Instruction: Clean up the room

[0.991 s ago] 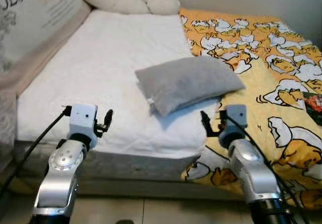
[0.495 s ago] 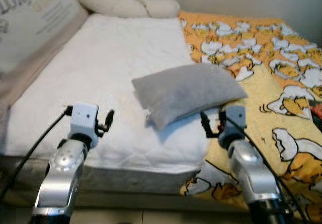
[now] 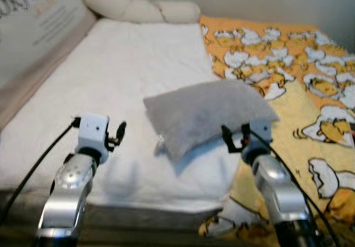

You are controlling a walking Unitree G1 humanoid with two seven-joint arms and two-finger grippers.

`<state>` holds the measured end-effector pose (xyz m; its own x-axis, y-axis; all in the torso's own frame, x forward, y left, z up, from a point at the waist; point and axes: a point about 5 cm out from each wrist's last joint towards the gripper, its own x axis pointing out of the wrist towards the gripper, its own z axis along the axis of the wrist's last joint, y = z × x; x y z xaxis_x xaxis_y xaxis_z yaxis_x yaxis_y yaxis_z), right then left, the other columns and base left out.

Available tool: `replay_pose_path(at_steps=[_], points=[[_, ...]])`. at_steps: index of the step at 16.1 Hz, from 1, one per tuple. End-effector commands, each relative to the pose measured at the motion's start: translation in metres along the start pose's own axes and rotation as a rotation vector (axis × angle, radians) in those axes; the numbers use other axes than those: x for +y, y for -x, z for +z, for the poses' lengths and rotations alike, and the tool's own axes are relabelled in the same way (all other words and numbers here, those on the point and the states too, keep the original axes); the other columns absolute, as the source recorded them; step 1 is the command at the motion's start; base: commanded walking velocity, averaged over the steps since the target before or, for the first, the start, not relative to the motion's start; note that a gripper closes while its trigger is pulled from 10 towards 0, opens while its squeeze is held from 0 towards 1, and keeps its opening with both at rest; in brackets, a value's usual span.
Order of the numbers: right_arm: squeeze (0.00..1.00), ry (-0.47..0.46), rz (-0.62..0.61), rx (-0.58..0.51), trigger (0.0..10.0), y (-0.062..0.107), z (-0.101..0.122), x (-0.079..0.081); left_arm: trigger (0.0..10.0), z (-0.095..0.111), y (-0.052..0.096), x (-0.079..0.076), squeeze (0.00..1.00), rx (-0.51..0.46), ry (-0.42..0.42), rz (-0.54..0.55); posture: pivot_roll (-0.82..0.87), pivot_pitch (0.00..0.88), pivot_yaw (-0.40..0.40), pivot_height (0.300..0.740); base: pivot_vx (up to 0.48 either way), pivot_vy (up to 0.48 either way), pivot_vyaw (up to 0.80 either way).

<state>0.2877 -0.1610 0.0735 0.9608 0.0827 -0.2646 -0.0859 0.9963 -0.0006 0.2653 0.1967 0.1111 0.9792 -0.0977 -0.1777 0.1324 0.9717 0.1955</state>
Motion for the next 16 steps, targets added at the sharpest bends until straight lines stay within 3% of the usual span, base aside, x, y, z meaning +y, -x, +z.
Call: replay_pose_path(at_steps=[1, 5, 14, 15, 16], points=[[0.00, 0.003, -0.032, -0.002, 10.0, 0.0017, -0.0009, -0.0105, 10.0, 0.0026, -0.0021, -0.0081, 0.00, -0.008, 0.002, -0.029, 0.11, 0.000, -0.036, 0.740, 0.360, 0.000, 0.00], [0.00, 0.004, -0.029, -0.001, 10.0, 0.0014, -0.0014, -0.0103, 10.0, 0.0025, -0.0023, -0.0084, 0.00, -0.007, 0.001, -0.030, 0.11, 0.000, -0.036, 0.740, 0.352, 0.000, 0.00], [0.00, 0.008, -0.021, -0.004, 10.0, 0.0021, -0.0017, -0.0104, 10.0, 0.0050, -0.0009, -0.0125, 0.00, -0.017, -0.037, -0.051, 0.11, 0.000, -0.033, 0.740, 0.000, 0.000, 0.00], [0.00, 0.002, -0.018, -0.010, 10.0, 0.0031, -0.0006, -0.0102, 10.0, 0.0062, 0.0002, -0.0143, 0.00, -0.021, -0.036, -0.054, 0.11, 0.000, -0.033, 0.740, 0.000, 0.000, 0.00], [0.00, -0.080, 0.044, -0.025, 10.0, 0.0074, 0.0039, -0.0068, 10.0, 0.0060, 0.0041, -0.0175, 0.00, -0.019, -0.051, -0.073, 0.12, 0.000, -0.035, 0.740, 0.000, 0.000, 0.00]])
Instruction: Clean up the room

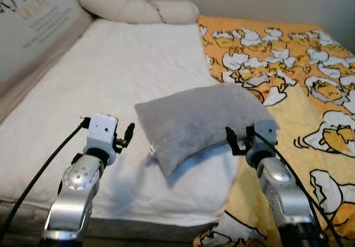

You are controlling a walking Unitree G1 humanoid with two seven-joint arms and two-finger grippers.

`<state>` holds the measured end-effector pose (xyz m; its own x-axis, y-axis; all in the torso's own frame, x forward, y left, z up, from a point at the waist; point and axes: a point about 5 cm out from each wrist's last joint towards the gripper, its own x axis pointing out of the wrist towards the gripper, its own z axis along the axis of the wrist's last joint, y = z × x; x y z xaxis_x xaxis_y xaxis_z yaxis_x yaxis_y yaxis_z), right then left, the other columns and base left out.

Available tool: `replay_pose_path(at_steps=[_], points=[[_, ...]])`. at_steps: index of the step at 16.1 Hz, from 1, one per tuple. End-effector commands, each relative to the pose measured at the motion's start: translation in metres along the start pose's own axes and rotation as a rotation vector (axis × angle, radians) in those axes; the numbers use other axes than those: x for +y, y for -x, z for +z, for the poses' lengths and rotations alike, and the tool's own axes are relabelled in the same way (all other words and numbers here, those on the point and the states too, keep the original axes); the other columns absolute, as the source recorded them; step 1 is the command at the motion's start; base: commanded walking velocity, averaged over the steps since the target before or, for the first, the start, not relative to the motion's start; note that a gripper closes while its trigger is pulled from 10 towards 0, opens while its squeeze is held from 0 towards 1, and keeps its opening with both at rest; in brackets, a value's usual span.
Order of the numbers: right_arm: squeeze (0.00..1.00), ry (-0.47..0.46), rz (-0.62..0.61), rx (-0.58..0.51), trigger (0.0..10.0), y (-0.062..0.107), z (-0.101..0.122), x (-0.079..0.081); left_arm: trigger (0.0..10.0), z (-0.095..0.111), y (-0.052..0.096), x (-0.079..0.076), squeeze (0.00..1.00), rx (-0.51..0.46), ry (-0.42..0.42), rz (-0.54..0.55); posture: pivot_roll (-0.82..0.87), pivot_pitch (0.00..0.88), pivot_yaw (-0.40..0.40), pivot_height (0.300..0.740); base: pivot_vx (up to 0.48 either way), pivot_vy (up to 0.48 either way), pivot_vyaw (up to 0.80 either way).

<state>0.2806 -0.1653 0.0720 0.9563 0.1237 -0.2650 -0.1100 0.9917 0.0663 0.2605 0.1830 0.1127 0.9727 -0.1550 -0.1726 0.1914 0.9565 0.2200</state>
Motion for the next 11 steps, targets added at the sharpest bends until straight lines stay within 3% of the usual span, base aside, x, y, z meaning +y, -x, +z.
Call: replay_pose_path(at_steps=[1, 3, 6, 8, 11], points=[[1.00, -0.036, 0.017, -0.025, 10.0, 0.002, 0.008, -0.002, 10.0, 0.003, 0.001, -0.004, 0.00, -0.002, -0.017, -0.022, 0.12, 0.000, -0.037, 0.740, 0.000, 0.000, 0.00], [1.00, -0.181, 0.046, 0.006, 10.0, 0.006, 0.012, -0.001, 10.0, 0.011, 0.005, -0.006, 0.00, -0.029, 0.002, -0.031, 0.14, 0.000, -0.054, 0.740, 0.000, 0.000, 0.00], [1.00, -0.373, 0.040, 0.140, 10.0, 0.009, -0.004, -0.003, 10.0, -0.004, 0.011, -0.014, 0.00, 0.029, -0.075, -0.143, 0.12, 0.000, -0.035, 0.740, 0.000, 0.000, 0.00], [1.00, -0.508, 0.032, 0.195, 10.0, 0.004, -0.010, -0.003, 10.0, -0.006, 0.008, -0.014, 0.00, 0.047, -0.095, -0.215, 0.08, 0.000, -0.004, 0.740, 0.000, 0.000, 0.00], [1.00, -0.629, 0.024, 0.287, 10.0, -0.016, -0.020, -0.004, 10.0, -0.004, 0.004, -0.018, 0.00, 0.061, -0.145, -0.365, 0.08, 0.000, 0.020, 0.740, 0.000, 0.000, 0.00]])
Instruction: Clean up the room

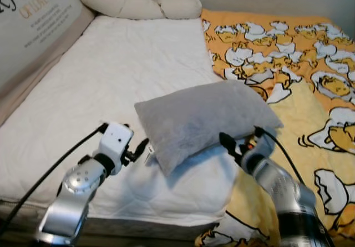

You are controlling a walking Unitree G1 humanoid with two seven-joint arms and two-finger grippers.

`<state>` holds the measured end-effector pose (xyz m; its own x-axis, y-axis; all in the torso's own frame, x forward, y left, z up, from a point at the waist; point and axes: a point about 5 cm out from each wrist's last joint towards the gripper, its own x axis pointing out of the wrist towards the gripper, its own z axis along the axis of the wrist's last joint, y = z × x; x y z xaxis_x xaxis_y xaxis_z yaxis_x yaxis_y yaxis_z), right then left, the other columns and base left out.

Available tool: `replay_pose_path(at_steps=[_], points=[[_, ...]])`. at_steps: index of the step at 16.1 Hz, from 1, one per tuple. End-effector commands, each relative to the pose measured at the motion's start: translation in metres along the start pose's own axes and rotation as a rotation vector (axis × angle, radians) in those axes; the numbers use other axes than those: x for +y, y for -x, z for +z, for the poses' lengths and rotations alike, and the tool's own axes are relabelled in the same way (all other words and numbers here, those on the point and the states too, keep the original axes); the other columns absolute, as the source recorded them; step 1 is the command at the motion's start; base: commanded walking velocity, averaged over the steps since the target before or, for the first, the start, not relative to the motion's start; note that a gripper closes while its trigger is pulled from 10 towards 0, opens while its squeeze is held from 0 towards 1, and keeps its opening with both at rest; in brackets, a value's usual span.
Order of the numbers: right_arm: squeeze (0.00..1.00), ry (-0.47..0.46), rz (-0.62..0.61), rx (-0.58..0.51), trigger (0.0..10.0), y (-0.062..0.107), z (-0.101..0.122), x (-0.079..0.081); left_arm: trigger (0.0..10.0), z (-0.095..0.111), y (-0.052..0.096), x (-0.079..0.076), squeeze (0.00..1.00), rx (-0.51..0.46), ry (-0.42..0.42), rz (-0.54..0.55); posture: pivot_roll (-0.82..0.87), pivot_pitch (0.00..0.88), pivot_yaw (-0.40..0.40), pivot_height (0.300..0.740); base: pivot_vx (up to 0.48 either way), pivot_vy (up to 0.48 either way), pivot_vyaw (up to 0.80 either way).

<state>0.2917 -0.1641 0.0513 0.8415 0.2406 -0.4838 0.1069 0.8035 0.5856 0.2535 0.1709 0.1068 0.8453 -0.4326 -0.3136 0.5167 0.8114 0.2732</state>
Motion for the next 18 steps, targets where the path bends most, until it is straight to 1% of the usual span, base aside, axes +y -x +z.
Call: replay_pose_path(at_steps=[1, 3, 4, 5, 6, 7, 8, 9, 10, 11, 14, 15, 16, 17, 18], points=[[1.00, -0.067, -0.005, 0.017, 10.0, -0.004, -0.001, -0.004, 10.0, 0.001, -0.002, -0.004, 0.00, -0.001, -0.017, -0.062, 0.09, 0.000, 0.025, 0.740, 0.000, 0.000, 0.00], [1.00, -0.215, 0.041, -0.013, 10.0, -0.017, 0.003, 0.001, 10.0, 0.005, -0.002, -0.005, 0.00, -0.014, -0.025, -0.134, 0.10, 0.000, 0.040, 0.740, 0.000, 0.000, 0.00], [1.00, -0.300, 0.078, -0.047, 10.0, -0.023, 0.006, 0.003, 10.0, 0.006, -0.002, -0.005, 0.00, -0.018, -0.023, -0.160, 0.10, 0.000, 0.047, 0.740, 0.000, 0.000, 0.00], [1.00, -0.300, 0.078, -0.047, 10.0, -0.023, 0.006, 0.003, 10.0, 0.006, -0.002, -0.005, 0.00, -0.018, -0.023, -0.160, 0.10, 0.000, 0.047, 0.740, 0.000, 0.000, 0.00], [1.00, -0.426, 0.155, -0.110, 10.0, -0.029, 0.013, 0.007, 10.0, 0.008, -0.001, -0.003, 0.00, -0.023, -0.029, -0.187, 0.11, 0.000, 0.056, 0.740, 0.000, 0.000, 0.00], [1.00, -0.483, 0.205, -0.155, 10.0, -0.032, 0.019, 0.012, 10.0, 0.008, 0.000, -0.001, 0.00, -0.021, -0.035, -0.194, 0.11, 0.000, 0.056, 0.740, 0.000, 0.000, 0.00], [1.00, -0.497, 0.228, -0.166, 10.0, -0.032, 0.021, 0.014, 10.0, 0.009, 0.000, 0.000, 0.00, -0.021, -0.036, -0.193, 0.11, 0.000, 0.055, 0.740, 0.000, 0.000, 0.00], [1.00, -0.537, 0.303, -0.193, 10.0, -0.034, 0.023, 0.020, 10.0, 0.009, 0.001, 0.002, 0.00, -0.019, -0.036, -0.190, 0.12, 0.000, 0.051, 0.740, 0.000, 0.000, 0.00], [1.00, -0.567, 0.344, -0.198, 10.0, -0.036, 0.023, 0.025, 10.0, 0.008, 0.002, 0.003, 0.00, -0.017, -0.037, -0.189, 0.13, 0.000, 0.046, 0.740, 0.000, 0.000, 0.00], [1.00, -0.576, 0.353, -0.196, 10.0, -0.039, 0.022, 0.028, 10.0, 0.008, 0.003, 0.003, 0.00, -0.016, -0.036, -0.189, 0.15, 0.000, 0.038, 0.740, 0.000, 0.000, 0.00], [1.00, -0.558, 0.257, -0.151, 10.0, -0.049, 0.014, 0.035, 10.0, 0.007, 0.004, 0.003, 0.00, -0.011, -0.035, -0.192, 0.16, 0.000, 0.033, 0.740, 0.000, 0.000, 0.00], [0.00, -0.530, 0.186, -0.134, 10.0, -0.053, 0.011, 0.036, 10.0, 0.008, 0.006, 0.004, 0.00, -0.010, -0.034, -0.200, 0.16, 0.000, 0.037, 0.740, 0.000, 0.000, 0.00], [0.00, -0.529, 0.168, -0.125, 10.0, -0.054, 0.010, 0.037, 10.0, 0.008, 0.006, 0.004, 0.00, -0.011, -0.032, -0.204, 0.16, 0.000, 0.037, 0.740, 0.000, 0.000, 0.00], [0.00, -0.431, 0.074, -0.075, 3.4, -0.057, 0.003, 0.039, 10.0, 0.009, 0.008, 0.001, 0.00, -0.031, -0.019, -0.252, 0.15, 0.000, 0.044, 0.740, 0.000, 0.000, 0.00], [0.00, -0.432, 0.051, -0.065, 0.0, -0.058, 0.001, 0.039, 10.0, 0.010, 0.008, 0.000, 0.00, -0.039, -0.011, -0.273, 0.14, 0.000, 0.044, 0.740, 0.000, 0.000, 0.00]])
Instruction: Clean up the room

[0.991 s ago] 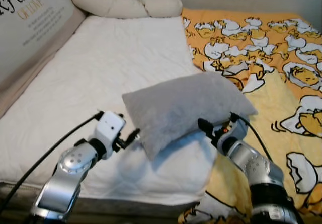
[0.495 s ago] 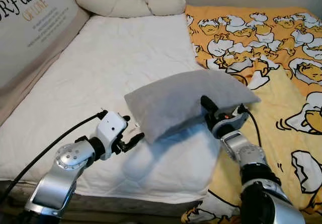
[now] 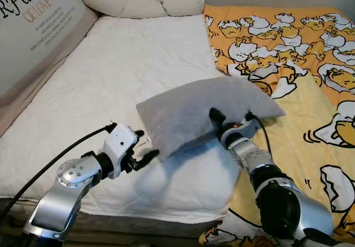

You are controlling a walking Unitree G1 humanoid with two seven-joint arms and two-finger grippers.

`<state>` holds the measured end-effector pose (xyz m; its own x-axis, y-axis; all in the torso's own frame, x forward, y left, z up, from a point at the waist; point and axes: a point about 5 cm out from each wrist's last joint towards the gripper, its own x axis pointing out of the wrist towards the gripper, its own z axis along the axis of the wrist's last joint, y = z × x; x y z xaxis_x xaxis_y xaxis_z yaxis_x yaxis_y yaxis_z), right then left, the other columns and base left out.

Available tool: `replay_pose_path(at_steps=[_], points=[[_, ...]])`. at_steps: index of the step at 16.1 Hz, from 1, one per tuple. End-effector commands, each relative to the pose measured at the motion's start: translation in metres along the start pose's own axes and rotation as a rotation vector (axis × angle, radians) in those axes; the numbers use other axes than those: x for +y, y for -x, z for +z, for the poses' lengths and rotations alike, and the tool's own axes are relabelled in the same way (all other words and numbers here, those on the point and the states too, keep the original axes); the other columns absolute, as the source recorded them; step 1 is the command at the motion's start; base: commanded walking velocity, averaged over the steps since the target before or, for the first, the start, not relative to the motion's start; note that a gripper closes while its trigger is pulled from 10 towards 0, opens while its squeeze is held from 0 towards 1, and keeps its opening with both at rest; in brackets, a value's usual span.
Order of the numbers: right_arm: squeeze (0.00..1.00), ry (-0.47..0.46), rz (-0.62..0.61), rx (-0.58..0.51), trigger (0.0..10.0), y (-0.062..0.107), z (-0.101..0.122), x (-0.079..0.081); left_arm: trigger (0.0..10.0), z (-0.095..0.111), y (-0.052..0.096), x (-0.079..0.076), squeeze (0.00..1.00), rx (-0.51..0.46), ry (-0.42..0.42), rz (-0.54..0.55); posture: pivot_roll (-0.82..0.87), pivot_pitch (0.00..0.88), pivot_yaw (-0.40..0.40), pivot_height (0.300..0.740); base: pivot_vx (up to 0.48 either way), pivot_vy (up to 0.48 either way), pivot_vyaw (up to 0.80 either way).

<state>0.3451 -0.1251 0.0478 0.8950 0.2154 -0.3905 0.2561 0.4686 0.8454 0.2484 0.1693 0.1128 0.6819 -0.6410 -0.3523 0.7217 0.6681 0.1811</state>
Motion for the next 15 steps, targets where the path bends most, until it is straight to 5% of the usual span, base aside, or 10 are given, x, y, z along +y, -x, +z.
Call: replay_pose_path(at_steps=[1, 15], points=[[0.00, -0.003, -0.029, 0.024, 0.0, -0.002, -0.006, 0.001, 10.0, 0.005, 0.003, 0.001, 0.00, -0.012, -0.010, -0.018, 0.14, 0.000, 0.042, 0.740, 0.000, 0.000, 0.00], [0.00, 0.025, -0.082, 0.002, 0.0, 0.000, 0.000, -0.005, 10.0, -0.013, 0.014, -0.003, 0.00, 0.099, 0.053, -0.149, 0.15, 0.000, 0.025, 0.740, 0.000, 0.000, 0.00]])
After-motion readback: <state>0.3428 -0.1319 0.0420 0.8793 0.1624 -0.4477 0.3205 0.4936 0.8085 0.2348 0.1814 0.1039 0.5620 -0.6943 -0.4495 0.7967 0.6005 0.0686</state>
